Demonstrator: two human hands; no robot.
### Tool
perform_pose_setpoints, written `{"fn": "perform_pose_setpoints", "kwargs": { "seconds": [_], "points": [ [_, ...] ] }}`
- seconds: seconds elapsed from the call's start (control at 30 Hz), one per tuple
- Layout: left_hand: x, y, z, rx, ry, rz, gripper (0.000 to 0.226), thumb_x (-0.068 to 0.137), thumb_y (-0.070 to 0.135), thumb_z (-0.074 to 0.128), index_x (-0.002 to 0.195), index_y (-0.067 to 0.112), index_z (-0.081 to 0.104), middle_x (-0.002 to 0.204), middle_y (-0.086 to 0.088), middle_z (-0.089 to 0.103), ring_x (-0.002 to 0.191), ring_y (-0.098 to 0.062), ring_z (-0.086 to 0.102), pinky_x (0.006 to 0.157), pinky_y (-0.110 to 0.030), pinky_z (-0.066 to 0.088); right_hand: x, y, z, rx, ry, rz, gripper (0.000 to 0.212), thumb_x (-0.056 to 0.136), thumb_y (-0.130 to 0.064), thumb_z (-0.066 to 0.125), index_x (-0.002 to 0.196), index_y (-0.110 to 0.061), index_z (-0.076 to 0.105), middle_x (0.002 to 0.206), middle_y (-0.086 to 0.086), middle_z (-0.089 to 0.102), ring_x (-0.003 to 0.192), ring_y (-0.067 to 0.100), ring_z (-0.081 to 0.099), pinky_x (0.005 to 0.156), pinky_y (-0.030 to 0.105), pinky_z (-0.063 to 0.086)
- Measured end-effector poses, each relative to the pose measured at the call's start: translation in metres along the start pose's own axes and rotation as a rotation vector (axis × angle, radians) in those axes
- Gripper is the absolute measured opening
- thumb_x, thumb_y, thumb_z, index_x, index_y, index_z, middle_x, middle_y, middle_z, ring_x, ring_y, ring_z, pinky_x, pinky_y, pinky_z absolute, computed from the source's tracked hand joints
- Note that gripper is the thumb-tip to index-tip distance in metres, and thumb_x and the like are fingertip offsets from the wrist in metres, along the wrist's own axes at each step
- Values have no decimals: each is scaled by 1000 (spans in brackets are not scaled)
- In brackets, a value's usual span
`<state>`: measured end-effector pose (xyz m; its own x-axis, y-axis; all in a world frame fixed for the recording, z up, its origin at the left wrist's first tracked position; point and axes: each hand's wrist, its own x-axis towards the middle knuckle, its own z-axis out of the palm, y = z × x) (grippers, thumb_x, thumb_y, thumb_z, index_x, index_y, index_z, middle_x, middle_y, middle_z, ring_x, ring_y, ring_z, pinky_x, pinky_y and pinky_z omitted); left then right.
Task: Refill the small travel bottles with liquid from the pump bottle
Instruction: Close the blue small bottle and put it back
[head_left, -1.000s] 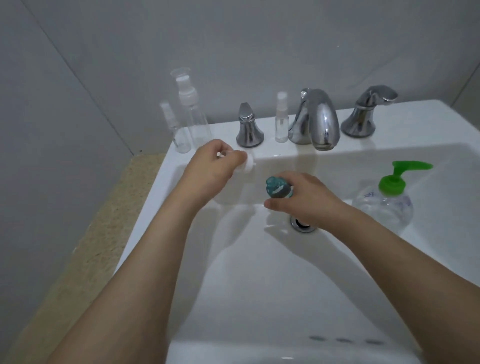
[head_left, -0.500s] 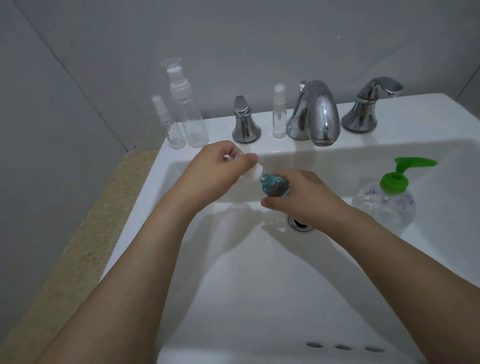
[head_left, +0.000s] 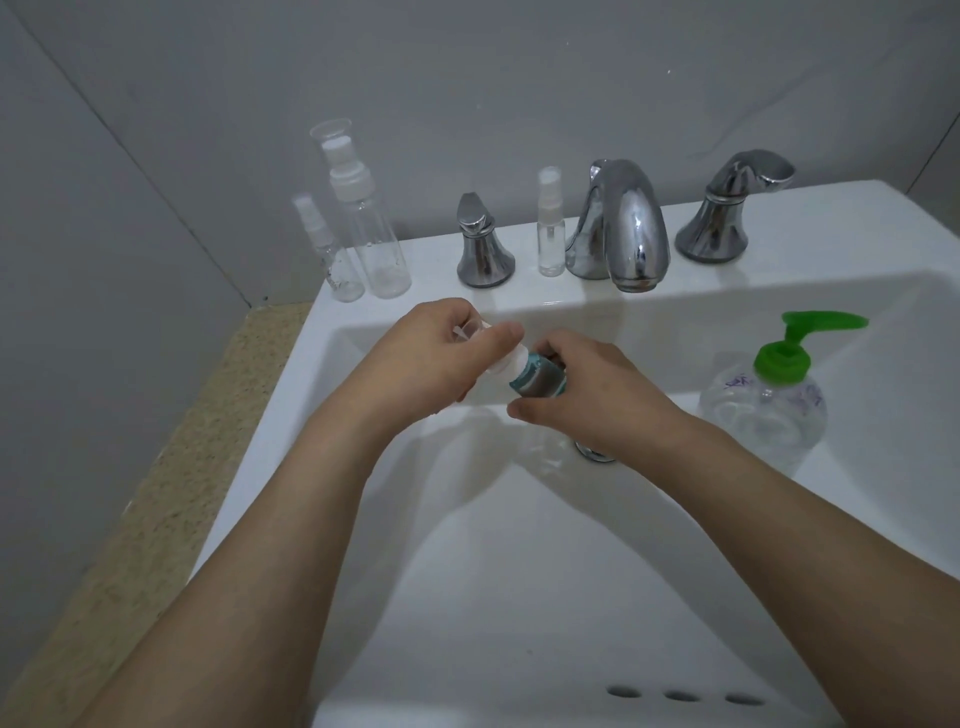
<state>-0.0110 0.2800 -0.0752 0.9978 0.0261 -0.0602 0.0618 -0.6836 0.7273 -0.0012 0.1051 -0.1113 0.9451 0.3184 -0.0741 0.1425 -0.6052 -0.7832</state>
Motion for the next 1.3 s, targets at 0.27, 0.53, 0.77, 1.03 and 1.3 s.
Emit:
{"fn": "perform_pose_setpoints", "kwargs": {
  "seconds": [0.27, 0.53, 0.77, 1.03, 1.3],
  "points": [
    [-1, -1, 0, -28, -94, 31, 23, 90, 42, 65, 96, 20, 63, 68, 7, 56, 59, -13, 50, 52, -30, 44, 0, 0, 2, -16, -7, -6, 38, 75, -36, 80, 102, -24, 55, 94, -9, 59, 78, 8, 57, 61, 23, 45],
    [0, -5, 6, -22, -166, 22, 23, 98, 48, 57, 100, 25, 56, 78, 0, 51, 68, -17, 49, 58, -35, 51, 1, 0, 4, -26, -33, -14, 37, 75, -35, 79, 101, -26, 55, 94, -11, 60, 76, 6, 58, 59, 24, 44],
    [0, -3, 6, -55, -152, -36, 29, 95, 49, 54, 90, 21, 53, 78, 3, 53, 67, -19, 48, 64, -38, 48, 1, 0, 4, -41, -35, -22, 36, 76, -35, 78, 102, -25, 55, 94, -11, 59, 74, 5, 57, 57, 24, 40],
    [1, -2, 6, -32, -158, -41, 24, 85, 42, 59, 95, 20, 56, 84, 1, 60, 70, -21, 52, 67, -40, 50, 1, 0, 5, -49, -41, -20, 37, 75, -35, 79, 103, -26, 56, 95, -11, 59, 74, 5, 57, 58, 24, 42],
    [0, -2, 6, -8, -164, -29, 21, 90, 37, 62, 96, 17, 58, 81, 0, 62, 66, -18, 53, 66, -38, 49, 0, 0, 4, -65, -52, -19, 35, 76, -35, 79, 101, -26, 55, 93, -10, 59, 69, 5, 55, 53, 24, 37]
  ]
}}
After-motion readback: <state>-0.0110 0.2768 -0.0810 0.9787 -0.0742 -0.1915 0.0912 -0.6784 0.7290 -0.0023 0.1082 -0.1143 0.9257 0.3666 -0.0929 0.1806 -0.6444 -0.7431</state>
